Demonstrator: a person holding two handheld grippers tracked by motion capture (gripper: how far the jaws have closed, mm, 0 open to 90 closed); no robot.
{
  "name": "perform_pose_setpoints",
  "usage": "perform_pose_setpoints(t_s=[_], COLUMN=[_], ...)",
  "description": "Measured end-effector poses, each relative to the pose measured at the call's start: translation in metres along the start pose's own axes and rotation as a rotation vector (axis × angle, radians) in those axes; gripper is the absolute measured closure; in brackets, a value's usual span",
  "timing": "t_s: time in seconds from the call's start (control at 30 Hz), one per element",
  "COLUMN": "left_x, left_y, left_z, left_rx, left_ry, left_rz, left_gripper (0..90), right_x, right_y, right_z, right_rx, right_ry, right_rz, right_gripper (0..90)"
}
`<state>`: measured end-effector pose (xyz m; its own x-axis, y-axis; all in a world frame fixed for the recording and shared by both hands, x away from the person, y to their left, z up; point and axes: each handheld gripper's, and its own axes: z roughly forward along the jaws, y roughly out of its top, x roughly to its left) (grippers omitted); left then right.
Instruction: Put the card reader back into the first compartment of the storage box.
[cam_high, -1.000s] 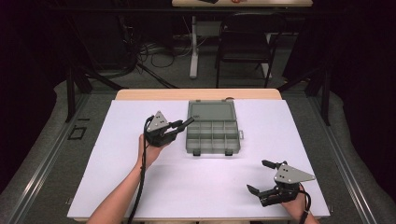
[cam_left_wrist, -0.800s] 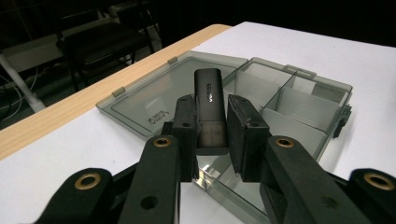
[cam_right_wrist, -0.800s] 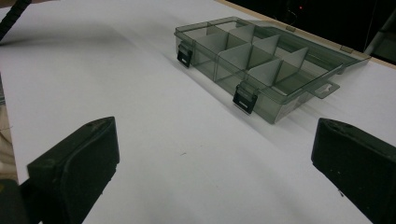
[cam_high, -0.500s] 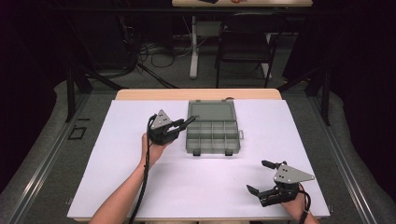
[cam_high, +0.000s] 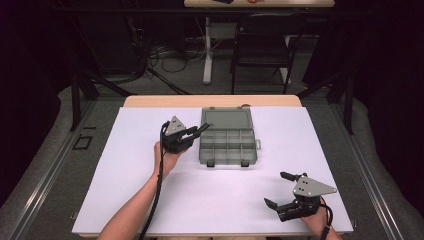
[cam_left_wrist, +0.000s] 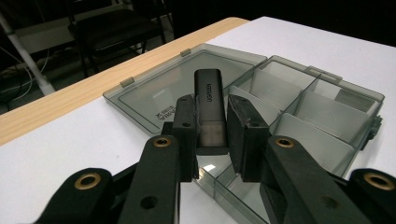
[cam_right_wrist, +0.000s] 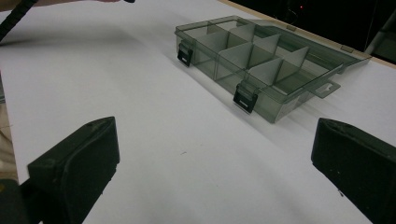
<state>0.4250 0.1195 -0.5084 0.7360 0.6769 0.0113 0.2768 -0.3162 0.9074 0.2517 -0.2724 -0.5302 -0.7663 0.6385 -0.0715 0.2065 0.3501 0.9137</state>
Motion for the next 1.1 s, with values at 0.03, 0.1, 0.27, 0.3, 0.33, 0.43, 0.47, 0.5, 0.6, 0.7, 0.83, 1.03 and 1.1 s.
perform_pose_setpoints(t_s=[0.03,0.1,0.27,0.3,0.33,0.43,0.47,0.5,0.6,0.7,0.83,1.03,1.1], left_x=[0.000,-0.001,-0.001,-0.001,-0.002,-0.003,-0.002,-0.002,-0.002,-0.001,0.000,-0.001,-0.001], left_y=[0.000,0.000,0.002,0.002,0.002,0.001,0.001,0.001,0.000,0.000,0.000,0.000,0.000], left_z=[0.001,0.002,0.006,0.007,0.008,0.011,0.011,0.011,0.012,0.014,0.016,0.018,0.020], left_rx=[0.000,0.004,0.012,0.015,0.017,0.024,0.031,0.031,0.035,0.039,0.042,0.047,0.051], left_ry=[-0.001,0.000,0.006,0.009,0.009,0.011,0.015,0.015,0.023,0.029,0.032,0.036,0.038], left_rz=[-0.002,-0.004,-0.015,-0.015,-0.017,-0.024,-0.022,-0.022,-0.033,-0.047,-0.064,-0.065,-0.066], left_gripper=[74.3,74.3,74.3,74.3,74.3,74.3,74.3,74.3,74.3,74.3,74.2,74.3,74.3], right_x=[0.000,0.000,0.000,0.000,0.000,0.000,0.000,0.000,0.000,0.000,0.000,0.001,0.001], right_y=[0.000,0.000,0.000,0.000,0.000,0.000,0.000,0.001,0.001,0.001,0.000,0.001,0.001], right_z=[0.000,-0.001,-0.001,-0.001,-0.001,-0.001,-0.001,-0.001,-0.001,0.000,0.000,0.000,0.000], right_rx=[-0.002,0.001,0.001,0.001,0.002,0.001,0.001,0.001,0.003,0.005,0.004,0.007,0.008], right_ry=[0.000,0.000,0.001,0.001,0.002,-0.002,-0.003,-0.002,0.001,0.001,0.002,0.001,0.000], right_rz=[-0.001,-0.003,-0.003,-0.003,-0.003,-0.005,-0.004,-0.004,-0.006,-0.006,-0.005,-0.007,-0.008], right_gripper=[0.7,0.7,0.7,0.7,0.7,0.7,0.7,0.7,0.7,0.7,0.7,0.7,0.8])
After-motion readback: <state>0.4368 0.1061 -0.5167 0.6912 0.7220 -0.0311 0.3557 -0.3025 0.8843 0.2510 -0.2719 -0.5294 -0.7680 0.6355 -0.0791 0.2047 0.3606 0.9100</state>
